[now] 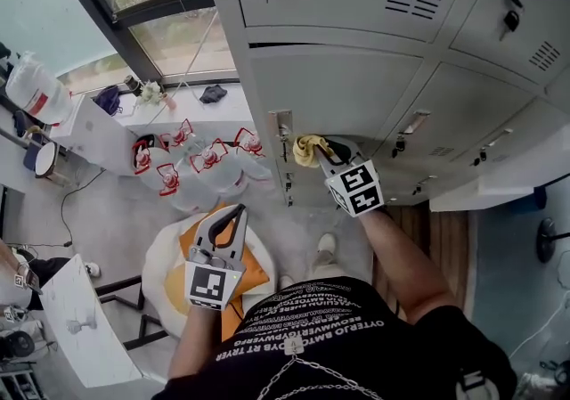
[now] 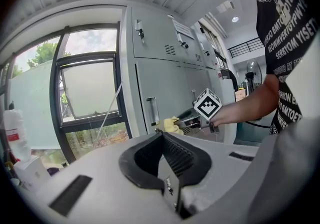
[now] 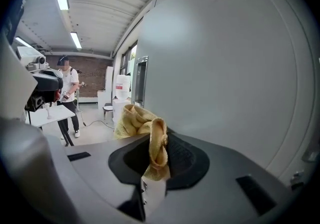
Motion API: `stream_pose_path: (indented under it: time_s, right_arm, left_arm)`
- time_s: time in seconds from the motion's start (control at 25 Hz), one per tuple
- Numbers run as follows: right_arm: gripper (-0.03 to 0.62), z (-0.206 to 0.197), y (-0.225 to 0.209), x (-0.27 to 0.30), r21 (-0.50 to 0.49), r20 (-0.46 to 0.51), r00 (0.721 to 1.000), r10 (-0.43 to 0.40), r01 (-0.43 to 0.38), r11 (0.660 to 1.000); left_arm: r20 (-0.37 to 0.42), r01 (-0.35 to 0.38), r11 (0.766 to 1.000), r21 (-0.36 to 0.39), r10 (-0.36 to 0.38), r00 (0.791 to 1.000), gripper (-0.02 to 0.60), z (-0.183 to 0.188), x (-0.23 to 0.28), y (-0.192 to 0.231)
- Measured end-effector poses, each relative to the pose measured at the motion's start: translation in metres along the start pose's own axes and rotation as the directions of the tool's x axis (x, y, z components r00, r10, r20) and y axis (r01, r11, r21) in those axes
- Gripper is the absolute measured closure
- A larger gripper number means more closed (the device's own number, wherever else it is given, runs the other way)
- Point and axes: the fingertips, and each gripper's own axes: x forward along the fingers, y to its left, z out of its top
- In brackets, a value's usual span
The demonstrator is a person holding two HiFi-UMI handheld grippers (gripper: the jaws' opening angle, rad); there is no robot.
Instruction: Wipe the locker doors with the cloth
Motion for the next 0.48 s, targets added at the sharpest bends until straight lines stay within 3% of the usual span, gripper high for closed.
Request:
stream_pose_path:
  time_s: [0.48]
  right_arm:
    - [0.533,-0.035,-0.066,-0.049,0.094,-0.040,0.988,-0.151,0.154,0.984]
  left_arm:
    - [0.013,0.055,0.998,0.002,-0.055,0.998,0.577,0.000,0.014,-0.010]
